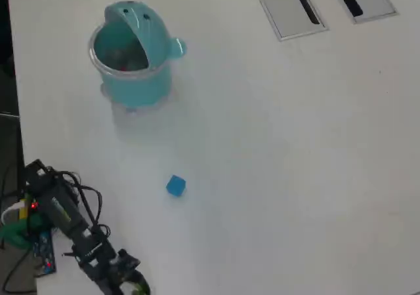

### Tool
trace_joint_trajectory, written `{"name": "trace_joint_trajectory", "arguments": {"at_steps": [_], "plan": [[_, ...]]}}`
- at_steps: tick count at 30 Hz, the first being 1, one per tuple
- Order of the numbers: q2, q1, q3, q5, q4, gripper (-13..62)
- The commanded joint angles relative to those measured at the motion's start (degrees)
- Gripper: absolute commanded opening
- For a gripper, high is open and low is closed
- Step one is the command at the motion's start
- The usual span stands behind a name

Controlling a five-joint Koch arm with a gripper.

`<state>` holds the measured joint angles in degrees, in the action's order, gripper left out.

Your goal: Grasp RGB lego blocks and put them in the bin one by one.

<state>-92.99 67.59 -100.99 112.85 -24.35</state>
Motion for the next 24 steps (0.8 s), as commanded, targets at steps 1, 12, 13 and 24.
{"name": "trace_joint_trajectory", "arguments": {"at_steps": [1,12,13,24], "plan": [[-4.0,-2.0,1.3,-1.1,7.6,9.9],[-14.8,-12.8,-8.1,-4.4,11.8,0.7],[-15.8,-13.9,-8.9,-4.5,11.8,0.7],[-29.4,-32.0,-19.2,-4.7,13.4,0.4]]}}
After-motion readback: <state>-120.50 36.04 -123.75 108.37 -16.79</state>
